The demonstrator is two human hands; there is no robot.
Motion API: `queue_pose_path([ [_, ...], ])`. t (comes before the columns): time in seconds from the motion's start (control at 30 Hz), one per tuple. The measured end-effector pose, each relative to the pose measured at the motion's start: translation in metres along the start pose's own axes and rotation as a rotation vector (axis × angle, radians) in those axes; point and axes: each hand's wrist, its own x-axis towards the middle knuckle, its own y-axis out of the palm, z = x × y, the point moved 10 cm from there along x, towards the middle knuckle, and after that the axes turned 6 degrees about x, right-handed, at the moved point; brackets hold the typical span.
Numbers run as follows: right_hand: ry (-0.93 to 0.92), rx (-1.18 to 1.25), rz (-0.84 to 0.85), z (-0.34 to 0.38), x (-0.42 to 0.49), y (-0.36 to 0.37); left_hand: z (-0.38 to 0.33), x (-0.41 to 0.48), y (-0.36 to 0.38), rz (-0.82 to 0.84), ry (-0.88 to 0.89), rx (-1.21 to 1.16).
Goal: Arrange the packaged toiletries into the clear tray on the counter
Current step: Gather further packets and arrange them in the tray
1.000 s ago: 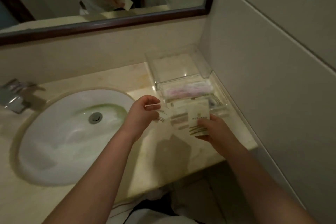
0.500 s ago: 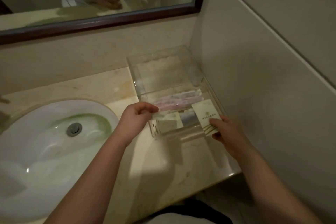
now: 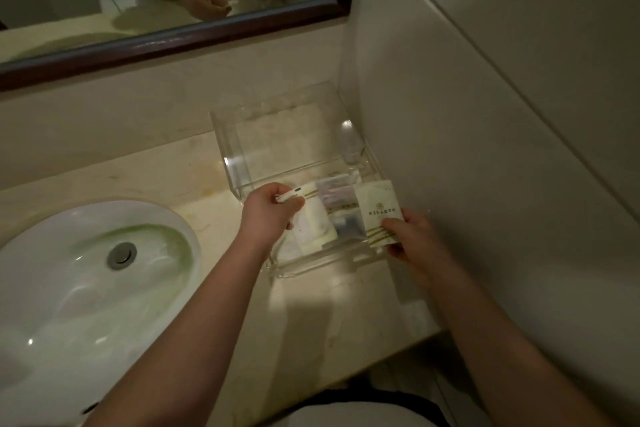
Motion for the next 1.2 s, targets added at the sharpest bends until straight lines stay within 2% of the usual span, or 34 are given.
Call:
queue_pose_path([
  [0.17, 0.002, 0.004, 0.013, -0.001, 0.002, 0.000, 0.019, 0.007, -0.009, -0.040, -0.125, -0.098],
  [0.3, 0.011, 0.015, 0.026, -0.006, 0.004, 0.004, 0.019, 0.006, -0.032, -0.114, -0.115, -0.125],
  [0.47, 0.008, -0.002, 0.022, -0.011, 0.004, 0.005, -0.009, 0.019, -0.060, -0.209, 0.064, -0.089],
  [0.63, 0.006, -0.032, 0.022, -0.012, 0.003, 0.004, -0.044, 0.023, -0.036, -0.034, 0.297, 0.201],
  [0.7, 0.008, -0.033, 0.019, -0.012, 0.002, 0.004, -0.049, 0.024, -0.025, 0.006, 0.337, 0.295],
  [0.87, -0.002, -0.016, 0.029, -0.010, 0.000, 0.005, -0.032, 0.022, -0.023, -0.043, 0.164, 0.127],
  [1.07, -0.006, -0.051, 0.029, -0.010, -0.002, 0.000, 0.036, -0.004, 0.005, -0.026, -0.336, -0.386],
  [1.2, 0.020, -0.027, -0.014, -0.009, -0.002, -0.007, 0.041, -0.012, 0.002, -0.084, -0.300, -0.300],
])
